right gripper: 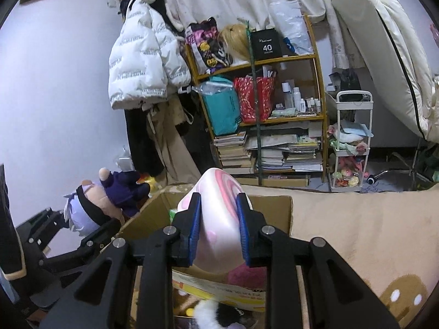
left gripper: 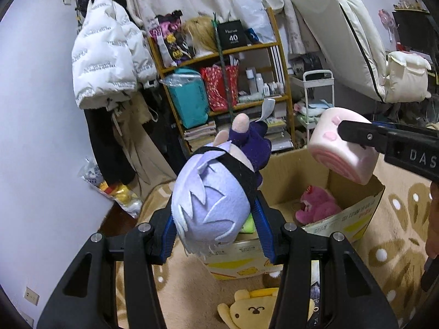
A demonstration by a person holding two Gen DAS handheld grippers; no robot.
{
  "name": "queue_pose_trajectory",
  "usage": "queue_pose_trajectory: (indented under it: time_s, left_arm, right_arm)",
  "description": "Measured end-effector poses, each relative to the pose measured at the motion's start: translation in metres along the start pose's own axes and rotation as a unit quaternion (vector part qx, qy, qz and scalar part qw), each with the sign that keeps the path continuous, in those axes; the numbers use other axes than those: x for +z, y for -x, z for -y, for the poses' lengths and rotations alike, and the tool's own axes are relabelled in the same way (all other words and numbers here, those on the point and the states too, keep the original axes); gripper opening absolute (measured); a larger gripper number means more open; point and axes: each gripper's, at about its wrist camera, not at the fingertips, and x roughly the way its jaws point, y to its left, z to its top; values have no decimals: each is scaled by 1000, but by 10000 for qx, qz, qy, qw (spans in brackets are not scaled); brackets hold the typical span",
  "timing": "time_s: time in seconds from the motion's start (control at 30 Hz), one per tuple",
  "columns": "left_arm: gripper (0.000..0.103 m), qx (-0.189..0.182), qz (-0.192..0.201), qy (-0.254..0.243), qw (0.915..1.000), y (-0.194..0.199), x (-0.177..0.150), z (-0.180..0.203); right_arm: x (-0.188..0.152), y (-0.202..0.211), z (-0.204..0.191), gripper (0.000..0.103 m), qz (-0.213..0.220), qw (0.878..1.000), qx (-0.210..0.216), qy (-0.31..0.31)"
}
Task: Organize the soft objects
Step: 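Carry the grey-haired doll with the left gripper while the right gripper carries the pig cushion to the box, then open the left gripper over the box while the right gripper lowers the pig cushion inside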
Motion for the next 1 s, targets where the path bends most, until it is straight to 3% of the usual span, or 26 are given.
queue_pose_trajectory:
  time_s: [0.27,0.73,0.83,1.0]
  left_arm:
    - [51,-111,-363,95,9992,-24,-8,-1]
    - [58,-39,-594,251,9979,-30,-13,-5]
    - [69,20,-612,261,9978,-28,-14,-5]
    - [70,79,-680,267,9973,-23,-16,-8]
  right_arm:
    - [-10,-21,1,28,-310,9994,-57,109]
    - [-13,-28,6,35,-555,9983,-152,21]
    - [-12,-28,5,37,-539,9984,-160,70]
    - [-14,-25,4,46,-606,9979,-241,4]
